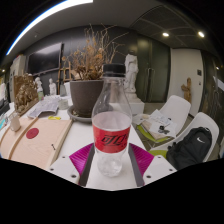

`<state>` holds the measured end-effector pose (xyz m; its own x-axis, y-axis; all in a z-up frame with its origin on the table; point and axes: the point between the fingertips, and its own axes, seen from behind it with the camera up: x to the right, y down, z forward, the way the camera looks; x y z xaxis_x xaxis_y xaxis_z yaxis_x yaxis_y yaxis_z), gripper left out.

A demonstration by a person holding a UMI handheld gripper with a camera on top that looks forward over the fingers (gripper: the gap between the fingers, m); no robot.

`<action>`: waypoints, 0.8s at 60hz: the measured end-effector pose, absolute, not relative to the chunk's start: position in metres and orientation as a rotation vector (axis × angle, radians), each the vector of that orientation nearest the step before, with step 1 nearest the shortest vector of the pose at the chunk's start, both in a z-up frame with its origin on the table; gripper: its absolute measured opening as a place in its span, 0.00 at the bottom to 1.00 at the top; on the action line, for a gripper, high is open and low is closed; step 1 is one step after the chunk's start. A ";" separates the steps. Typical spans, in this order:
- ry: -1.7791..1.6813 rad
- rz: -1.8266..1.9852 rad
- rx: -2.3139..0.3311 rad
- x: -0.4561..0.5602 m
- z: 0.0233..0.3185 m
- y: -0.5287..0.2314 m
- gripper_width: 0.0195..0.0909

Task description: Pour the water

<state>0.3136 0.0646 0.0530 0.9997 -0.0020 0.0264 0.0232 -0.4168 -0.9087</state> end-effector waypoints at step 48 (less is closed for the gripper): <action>-0.207 -0.515 -1.844 0.258 0.183 0.098 0.04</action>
<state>0.2580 0.0979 0.1826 0.8882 -0.1119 0.4456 0.3893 -0.3318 -0.8593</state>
